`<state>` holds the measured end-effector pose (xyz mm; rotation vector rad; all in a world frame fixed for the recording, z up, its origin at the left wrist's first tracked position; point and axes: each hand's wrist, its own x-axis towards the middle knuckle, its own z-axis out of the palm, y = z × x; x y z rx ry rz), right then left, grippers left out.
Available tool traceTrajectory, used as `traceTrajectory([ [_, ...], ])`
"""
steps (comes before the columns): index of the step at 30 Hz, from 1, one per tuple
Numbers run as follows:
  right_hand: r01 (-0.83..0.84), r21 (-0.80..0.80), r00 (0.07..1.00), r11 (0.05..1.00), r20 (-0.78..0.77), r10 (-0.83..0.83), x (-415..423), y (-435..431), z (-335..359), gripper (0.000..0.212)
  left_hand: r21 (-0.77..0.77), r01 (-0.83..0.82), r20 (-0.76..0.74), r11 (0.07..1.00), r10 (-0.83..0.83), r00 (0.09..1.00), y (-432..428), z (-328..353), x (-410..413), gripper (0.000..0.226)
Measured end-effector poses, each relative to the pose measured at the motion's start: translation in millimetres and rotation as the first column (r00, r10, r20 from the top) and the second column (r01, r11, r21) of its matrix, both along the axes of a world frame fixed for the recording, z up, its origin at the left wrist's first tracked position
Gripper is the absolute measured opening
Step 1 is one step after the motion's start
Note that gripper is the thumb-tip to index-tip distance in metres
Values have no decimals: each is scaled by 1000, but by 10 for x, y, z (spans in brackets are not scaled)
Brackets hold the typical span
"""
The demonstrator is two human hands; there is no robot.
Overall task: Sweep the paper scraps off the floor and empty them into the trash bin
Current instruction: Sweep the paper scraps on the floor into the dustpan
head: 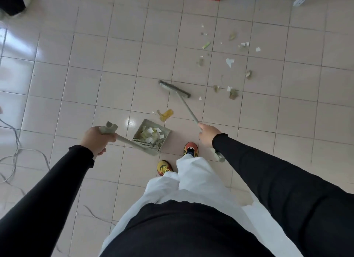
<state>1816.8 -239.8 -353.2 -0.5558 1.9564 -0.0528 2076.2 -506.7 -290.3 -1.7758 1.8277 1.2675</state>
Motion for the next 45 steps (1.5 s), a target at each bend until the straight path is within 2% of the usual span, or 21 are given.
traceTrajectory([
  [4,-219,101,971,971,123,206,214,76,47,53,22,-115,-36,993,116,993,190,-28,49,10],
  [6,-200,95,955,975,242,172,211,184,170,46,28,-112,-47,993,113,992,252,-49,83,8],
  [8,-80,87,955,993,291,52,161,350,307,42,29,-108,-53,994,110,993,283,-70,119,6],
  [11,4,70,964,998,266,-23,159,576,541,43,36,-113,-60,993,115,992,307,-98,179,7],
  [14,-68,21,983,997,171,63,228,557,557,52,37,-112,-66,993,114,991,339,-125,229,10],
  [18,-210,31,977,977,53,208,381,251,296,49,35,-107,-71,994,109,991,362,-148,285,13],
  [20,-236,73,971,969,59,232,501,181,196,46,35,-89,-78,995,91,993,368,-164,298,13],
  [22,-226,93,968,970,129,214,615,233,138,41,31,-74,-86,997,77,993,372,-182,294,12],
  [25,-69,82,960,994,278,44,662,481,233,35,18,-49,-102,999,50,994,371,-197,269,10],
  [28,68,84,942,994,324,-92,632,823,458,39,-6,-12,-123,1000,11,992,368,-207,232,11],
  [37,334,-27,930,942,172,-325,479,1471,816,55,-37,181,-200,983,-185,962,572,-248,-235,19],
  [41,490,-84,870,868,117,-479,149,1558,775,56,-39,236,-230,971,-239,943,689,-261,-688,20],
  [45,542,-121,840,831,52,-540,-371,1709,682,58,-48,295,-207,954,-298,932,833,-258,-1233,18],
])
